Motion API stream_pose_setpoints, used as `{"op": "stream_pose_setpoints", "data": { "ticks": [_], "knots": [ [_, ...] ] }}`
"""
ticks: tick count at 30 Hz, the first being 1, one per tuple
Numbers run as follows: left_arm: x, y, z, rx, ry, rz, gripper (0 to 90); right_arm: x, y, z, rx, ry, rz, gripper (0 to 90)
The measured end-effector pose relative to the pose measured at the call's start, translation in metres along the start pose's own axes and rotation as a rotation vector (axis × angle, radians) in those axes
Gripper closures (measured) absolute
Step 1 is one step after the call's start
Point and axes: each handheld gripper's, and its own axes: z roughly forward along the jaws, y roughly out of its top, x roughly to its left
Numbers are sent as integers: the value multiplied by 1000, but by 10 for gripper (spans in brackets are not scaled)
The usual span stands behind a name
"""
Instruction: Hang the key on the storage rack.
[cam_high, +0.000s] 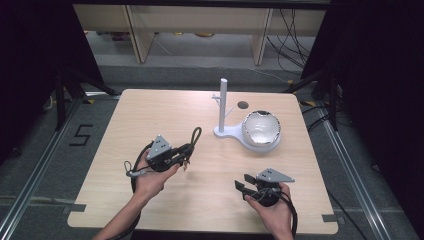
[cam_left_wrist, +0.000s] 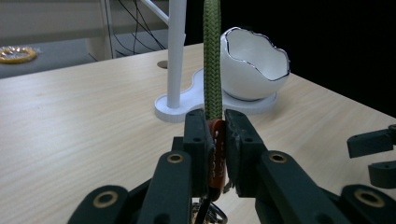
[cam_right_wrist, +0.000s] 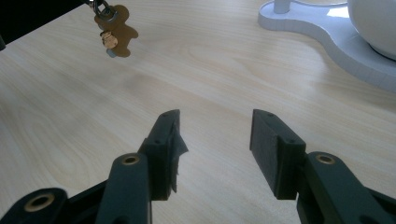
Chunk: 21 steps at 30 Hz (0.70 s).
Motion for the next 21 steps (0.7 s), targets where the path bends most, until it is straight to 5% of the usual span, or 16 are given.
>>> {"op": "stream_pose_setpoints", "data": {
  "ticks": [2, 9, 21],
  "knots": [
    [-1, 1, 1, -9, 2, -2, 791, -4, 0, 0, -22, -15, -41, 537],
    [-1, 5, 5, -16, 18, 7, 791, -1, 0, -2, 1, -15, -12, 537],
    [0, 14, 11, -34, 36, 15, 791, -3, 1, -1, -15, -25, -55, 536]
  ]
}}
